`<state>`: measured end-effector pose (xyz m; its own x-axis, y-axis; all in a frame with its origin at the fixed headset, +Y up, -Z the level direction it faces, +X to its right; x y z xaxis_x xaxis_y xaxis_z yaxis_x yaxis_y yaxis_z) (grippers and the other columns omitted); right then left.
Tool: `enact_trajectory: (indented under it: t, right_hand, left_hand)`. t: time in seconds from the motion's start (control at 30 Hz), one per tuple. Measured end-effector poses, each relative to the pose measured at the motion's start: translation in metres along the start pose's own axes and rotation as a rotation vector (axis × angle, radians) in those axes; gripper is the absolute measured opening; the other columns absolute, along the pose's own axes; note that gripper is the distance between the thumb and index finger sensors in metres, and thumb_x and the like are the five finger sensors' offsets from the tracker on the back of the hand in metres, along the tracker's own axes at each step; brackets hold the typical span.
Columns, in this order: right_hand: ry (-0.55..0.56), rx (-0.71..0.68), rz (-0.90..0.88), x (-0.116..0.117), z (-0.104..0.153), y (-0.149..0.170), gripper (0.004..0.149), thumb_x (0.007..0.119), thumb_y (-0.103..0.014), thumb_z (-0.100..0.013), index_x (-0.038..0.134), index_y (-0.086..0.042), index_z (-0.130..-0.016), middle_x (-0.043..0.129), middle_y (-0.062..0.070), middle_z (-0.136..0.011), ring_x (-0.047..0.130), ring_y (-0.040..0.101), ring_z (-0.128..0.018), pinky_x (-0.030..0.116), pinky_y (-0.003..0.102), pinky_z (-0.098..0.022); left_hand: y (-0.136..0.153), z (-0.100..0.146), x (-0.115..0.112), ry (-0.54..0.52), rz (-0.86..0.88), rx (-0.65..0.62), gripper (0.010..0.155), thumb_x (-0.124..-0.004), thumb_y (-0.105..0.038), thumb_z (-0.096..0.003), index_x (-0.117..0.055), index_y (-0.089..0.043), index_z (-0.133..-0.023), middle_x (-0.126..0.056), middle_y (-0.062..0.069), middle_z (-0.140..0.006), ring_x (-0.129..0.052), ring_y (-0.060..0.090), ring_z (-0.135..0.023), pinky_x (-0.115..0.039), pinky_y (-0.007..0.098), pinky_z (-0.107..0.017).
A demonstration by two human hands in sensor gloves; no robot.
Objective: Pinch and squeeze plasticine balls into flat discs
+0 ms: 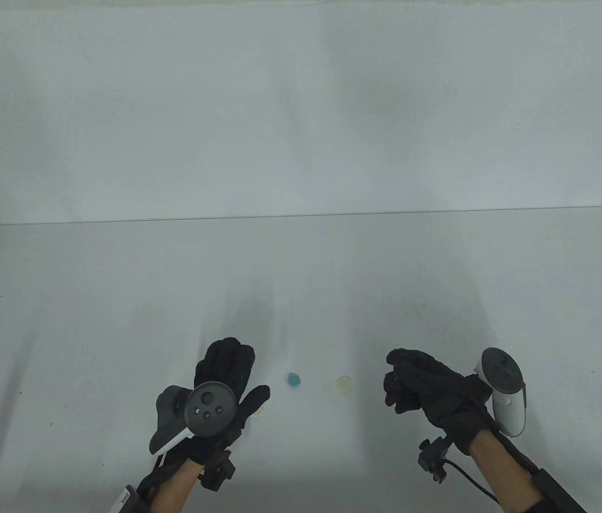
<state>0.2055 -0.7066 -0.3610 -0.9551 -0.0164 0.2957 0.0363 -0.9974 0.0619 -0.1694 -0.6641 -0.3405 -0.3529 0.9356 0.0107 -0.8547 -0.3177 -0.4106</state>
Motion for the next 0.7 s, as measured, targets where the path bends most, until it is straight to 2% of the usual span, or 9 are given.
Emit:
enact_trajectory:
  t: [0.1,0.13,0.23,0.27,0.37,0.57,0.63,0.7]
  right_hand:
    - [-0.042,0.014,-0.062,0.000,0.000,0.004,0.070,0.062,-0.050,-0.061,0.060,0.005,-0.104,0.084,0.022,-0.087,0.093,0.038,-0.067,0.090,0.036,-0.048]
    - [-0.036,0.016,-0.067,0.000,0.000,0.004,0.070,0.062,-0.051,-0.061,0.062,0.005,-0.103,0.084,0.023,-0.087,0.093,0.038,-0.068,0.090,0.037,-0.048]
    - [0.003,0.023,-0.050,-0.003,0.000,0.003,0.058,0.069,-0.045,-0.060,0.070,0.000,-0.097,0.089,0.018,-0.082,0.098,0.034,-0.062,0.093,0.032,-0.044]
    - [0.022,0.020,-0.032,-0.004,0.000,0.002,0.051,0.072,-0.042,-0.059,0.074,-0.004,-0.094,0.092,0.014,-0.078,0.101,0.029,-0.059,0.095,0.028,-0.041]
    - [0.058,0.006,-0.024,-0.007,0.002,-0.001,0.042,0.076,-0.038,-0.056,0.081,-0.009,-0.086,0.097,0.007,-0.068,0.105,0.022,-0.049,0.097,0.022,-0.032]
    - [0.097,-0.009,0.044,-0.008,0.004,-0.006,0.040,0.080,-0.040,-0.053,0.088,-0.008,-0.077,0.101,0.005,-0.056,0.107,0.017,-0.038,0.098,0.020,-0.022]
    - [0.092,-0.002,0.056,-0.008,0.003,-0.005,0.040,0.080,-0.040,-0.053,0.087,-0.009,-0.077,0.101,0.005,-0.057,0.107,0.017,-0.039,0.098,0.020,-0.023]
    - [0.094,0.010,0.027,-0.008,0.003,-0.001,0.040,0.077,-0.040,-0.055,0.084,-0.011,-0.082,0.099,0.005,-0.064,0.105,0.019,-0.047,0.097,0.022,-0.030]
  left_hand:
    - [0.001,0.000,0.000,0.003,0.003,0.001,0.076,-0.066,-0.047,-0.0547,-0.047,-0.002,-0.114,-0.037,0.030,-0.116,-0.037,0.058,-0.105,-0.041,0.065,-0.072]
    - [0.001,0.000,-0.001,0.004,0.003,0.001,0.077,-0.066,-0.047,-0.0547,-0.047,-0.002,-0.114,-0.036,0.030,-0.116,-0.037,0.058,-0.105,-0.041,0.065,-0.072]
    - [0.001,0.000,0.000,0.002,0.002,0.000,0.077,-0.066,-0.047,-0.0547,-0.047,-0.002,-0.114,-0.037,0.030,-0.116,-0.037,0.058,-0.105,-0.041,0.065,-0.072]
    - [0.001,0.000,-0.001,0.004,0.002,0.001,0.077,-0.066,-0.047,-0.0547,-0.047,-0.002,-0.114,-0.036,0.030,-0.116,-0.037,0.058,-0.105,-0.041,0.065,-0.072]
    - [0.001,0.000,-0.001,0.003,0.001,0.002,0.077,-0.066,-0.047,-0.0547,-0.047,-0.002,-0.114,-0.036,0.030,-0.116,-0.037,0.058,-0.105,-0.041,0.065,-0.072]
    - [0.000,0.000,-0.001,0.003,-0.001,0.001,0.076,-0.066,-0.047,-0.0547,-0.047,-0.002,-0.114,-0.036,0.030,-0.116,-0.037,0.058,-0.105,-0.041,0.065,-0.072]
    - [0.001,0.000,-0.001,-0.001,0.001,0.001,0.076,-0.066,-0.047,-0.0547,-0.047,-0.002,-0.114,-0.037,0.030,-0.116,-0.037,0.058,-0.105,-0.041,0.065,-0.072]
    - [0.001,0.000,-0.001,0.003,0.001,0.002,0.077,-0.066,-0.047,-0.0547,-0.047,-0.002,-0.114,-0.036,0.030,-0.116,-0.037,0.058,-0.105,-0.041,0.065,-0.072]
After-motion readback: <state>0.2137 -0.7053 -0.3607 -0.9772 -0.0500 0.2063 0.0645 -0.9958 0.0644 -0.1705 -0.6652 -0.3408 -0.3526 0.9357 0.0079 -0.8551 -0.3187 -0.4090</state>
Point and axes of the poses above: the tracker on the back of each hand, its own y axis roughly to the little-finger side, its own z axis roughly from the fingertips to the wrist, x = y × z, the point moved 3 cm from there along -z, roughly from the wrist to the fingertips
